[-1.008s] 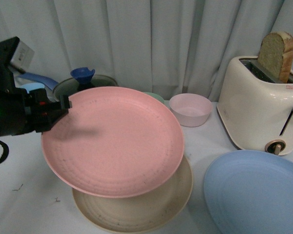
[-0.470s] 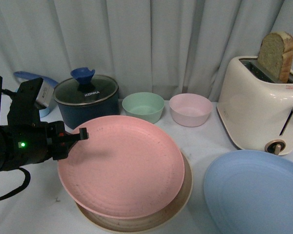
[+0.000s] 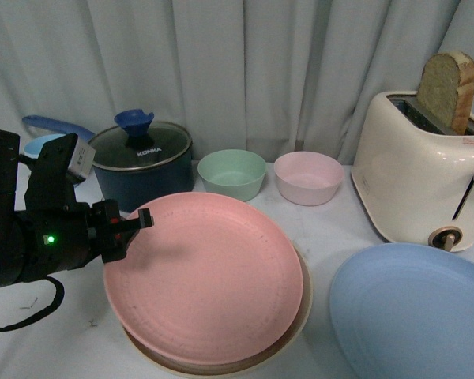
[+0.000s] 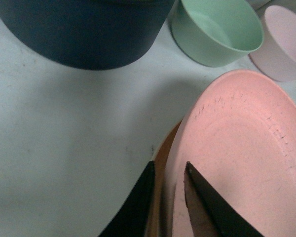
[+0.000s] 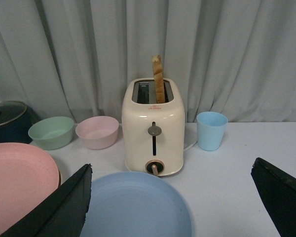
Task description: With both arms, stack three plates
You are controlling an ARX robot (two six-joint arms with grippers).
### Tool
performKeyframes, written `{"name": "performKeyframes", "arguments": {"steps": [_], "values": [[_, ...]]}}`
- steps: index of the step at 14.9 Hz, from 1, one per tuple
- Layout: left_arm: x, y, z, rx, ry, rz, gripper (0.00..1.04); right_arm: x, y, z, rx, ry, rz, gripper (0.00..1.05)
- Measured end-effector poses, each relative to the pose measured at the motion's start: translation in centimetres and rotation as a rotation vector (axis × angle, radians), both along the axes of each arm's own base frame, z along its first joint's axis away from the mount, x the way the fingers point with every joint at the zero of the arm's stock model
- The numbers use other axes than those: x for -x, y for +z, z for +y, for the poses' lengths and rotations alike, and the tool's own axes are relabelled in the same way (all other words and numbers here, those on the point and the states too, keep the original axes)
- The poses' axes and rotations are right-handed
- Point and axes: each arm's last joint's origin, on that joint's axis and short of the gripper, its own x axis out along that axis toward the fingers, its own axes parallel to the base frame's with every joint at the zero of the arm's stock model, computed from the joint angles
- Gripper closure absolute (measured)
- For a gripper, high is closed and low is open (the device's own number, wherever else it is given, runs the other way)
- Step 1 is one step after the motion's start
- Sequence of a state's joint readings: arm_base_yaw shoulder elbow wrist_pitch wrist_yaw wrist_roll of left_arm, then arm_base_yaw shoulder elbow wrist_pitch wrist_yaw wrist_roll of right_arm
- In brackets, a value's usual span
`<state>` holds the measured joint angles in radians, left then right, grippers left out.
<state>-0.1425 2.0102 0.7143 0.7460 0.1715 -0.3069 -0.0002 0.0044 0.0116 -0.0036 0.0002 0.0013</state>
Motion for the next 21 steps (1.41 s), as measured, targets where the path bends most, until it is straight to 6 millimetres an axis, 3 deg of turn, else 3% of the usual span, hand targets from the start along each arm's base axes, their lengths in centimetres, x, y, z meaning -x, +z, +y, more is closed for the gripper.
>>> {"name": "performKeyframes", "arguments": {"steps": [3, 7, 9, 11, 13, 15, 17, 21], "values": [[0.1, 0.3, 0.0, 0.033, 0.012, 0.006, 0.52, 0.0, 0.0, 0.0, 0.000, 0.000, 0.000, 0.06], [1.5, 4.8, 0.6, 0.070, 0.036, -0.143, 0.06, 0.0, 0.0, 0.0, 0.000, 0.000, 0.000, 0.06], [3.5, 7.5, 1.3, 0.074, 0.049, -0.211, 0.07, 0.0, 0.0, 0.0, 0.000, 0.000, 0.000, 0.06], [5.3, 9.0, 1.9, -0.042, 0.146, -0.442, 0.18, 0.0, 0.0, 0.0, 0.000, 0.001, 0.000, 0.06], [11.5, 8.6, 4.1, -0.244, 0.236, -0.553, 0.47, 0.0, 0.0, 0.0, 0.000, 0.000, 0.000, 0.06], [14.0, 9.0, 5.4, -0.286, 0.234, -0.575, 0.78, 0.0, 0.0, 0.0, 0.000, 0.000, 0.000, 0.06], [15.6, 8.8, 5.3, -0.289, 0.220, -0.570, 1.03, 0.0, 0.0, 0.0, 0.000, 0.000, 0.000, 0.06], [17.8, 9.0, 5.3, -0.292, 0.220, -0.575, 1.03, 0.0, 0.0, 0.0, 0.000, 0.000, 0.000, 0.06]]}}
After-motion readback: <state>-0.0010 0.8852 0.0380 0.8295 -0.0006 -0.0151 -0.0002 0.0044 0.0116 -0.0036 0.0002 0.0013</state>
